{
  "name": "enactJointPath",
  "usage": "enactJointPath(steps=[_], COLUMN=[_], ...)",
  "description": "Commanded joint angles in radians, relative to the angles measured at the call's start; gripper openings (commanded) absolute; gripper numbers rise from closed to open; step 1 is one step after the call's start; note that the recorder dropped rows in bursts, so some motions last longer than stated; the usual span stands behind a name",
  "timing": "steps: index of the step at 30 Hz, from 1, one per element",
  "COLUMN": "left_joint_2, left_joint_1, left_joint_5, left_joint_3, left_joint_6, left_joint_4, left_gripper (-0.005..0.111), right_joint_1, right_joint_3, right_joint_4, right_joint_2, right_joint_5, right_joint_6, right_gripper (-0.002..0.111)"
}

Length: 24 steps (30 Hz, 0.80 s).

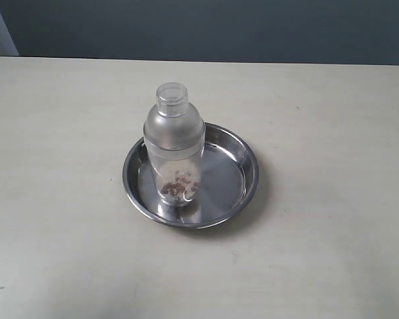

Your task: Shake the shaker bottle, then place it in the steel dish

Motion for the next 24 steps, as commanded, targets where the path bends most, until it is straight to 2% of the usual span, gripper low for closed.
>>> enactJointPath(steps=[1, 24], left_joint_2=[-0.006, -0.006], left_joint_1=[0.005, 0.005], left_joint_5=[-0.026, -0.024], left_joint_3=[0.005, 0.005], left_joint_6=[0.007, 0.010], left_joint_4=[-0.009, -0.040], left_gripper=[0.000, 0.000], right_joint_1=[0.004, 0.004], right_joint_3=[0.002, 0.002], right_joint_4=[-0.002, -0.002], right_joint_2=[-0.005, -0.005], right_joint_5=[-0.008, -0.008], right_joint_6=[-0.004, -0.004], right_gripper=[-0.001, -0.001])
